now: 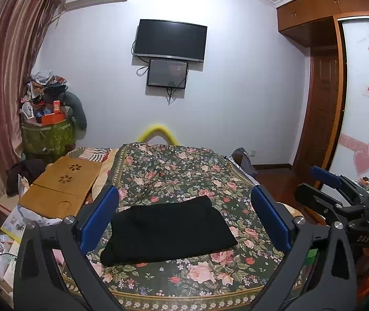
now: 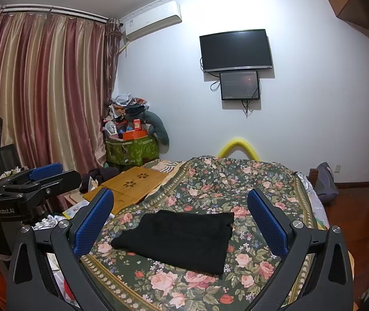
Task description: Fold small clothes
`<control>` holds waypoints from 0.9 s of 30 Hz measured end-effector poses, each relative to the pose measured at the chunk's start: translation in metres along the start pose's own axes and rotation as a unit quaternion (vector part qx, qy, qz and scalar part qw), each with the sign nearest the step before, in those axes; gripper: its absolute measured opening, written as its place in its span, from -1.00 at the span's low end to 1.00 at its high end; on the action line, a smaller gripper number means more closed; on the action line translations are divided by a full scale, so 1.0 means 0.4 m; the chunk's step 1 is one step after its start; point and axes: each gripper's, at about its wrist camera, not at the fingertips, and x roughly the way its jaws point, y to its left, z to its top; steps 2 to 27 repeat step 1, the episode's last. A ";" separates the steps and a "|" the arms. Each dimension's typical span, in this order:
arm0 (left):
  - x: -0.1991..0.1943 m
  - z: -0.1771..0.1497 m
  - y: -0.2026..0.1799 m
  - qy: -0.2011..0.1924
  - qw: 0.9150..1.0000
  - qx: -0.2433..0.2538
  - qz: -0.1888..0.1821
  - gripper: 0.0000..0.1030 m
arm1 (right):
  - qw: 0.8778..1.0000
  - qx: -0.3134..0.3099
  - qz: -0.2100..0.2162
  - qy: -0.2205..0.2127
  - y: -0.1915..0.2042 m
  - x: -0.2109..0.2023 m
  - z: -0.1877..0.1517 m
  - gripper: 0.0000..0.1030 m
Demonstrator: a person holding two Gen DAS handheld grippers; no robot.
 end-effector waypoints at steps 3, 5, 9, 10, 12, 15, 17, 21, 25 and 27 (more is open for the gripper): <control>0.002 0.001 0.000 0.001 1.000 0.000 0.000 0.99 | 1.000 0.001 0.000 0.000 -0.001 0.001 -0.002 0.99; 0.002 0.001 0.000 0.001 1.000 0.000 0.000 0.99 | 1.000 0.001 0.000 0.000 -0.001 0.001 -0.002 0.99; 0.002 0.001 0.000 0.001 1.000 0.000 0.000 0.99 | 1.000 0.001 0.000 0.000 -0.001 0.001 -0.002 0.99; 0.002 0.001 0.000 0.001 1.000 0.000 0.000 0.99 | 1.000 0.001 0.000 0.000 -0.001 0.001 -0.002 0.99; 0.002 0.001 0.000 0.001 1.000 0.000 0.000 0.99 | 1.000 0.001 0.000 0.000 -0.001 0.001 -0.002 0.99; 0.002 0.001 0.000 0.001 1.000 0.000 0.000 0.99 | 1.000 0.001 0.000 0.000 -0.001 0.001 -0.002 0.99; 0.002 0.001 0.000 0.001 1.000 0.000 0.000 0.99 | 1.000 0.001 0.000 0.000 -0.001 0.001 -0.002 0.99; 0.002 0.001 0.000 0.001 1.000 0.000 0.000 0.99 | 1.000 0.001 0.000 0.000 -0.001 0.001 -0.002 0.99; 0.002 0.001 0.000 0.001 1.000 0.000 0.000 0.99 | 1.000 0.001 0.000 0.000 -0.001 0.001 -0.002 0.99; 0.002 0.001 0.000 0.001 1.000 0.000 0.000 0.99 | 1.000 0.001 0.000 0.000 -0.001 0.001 -0.002 0.99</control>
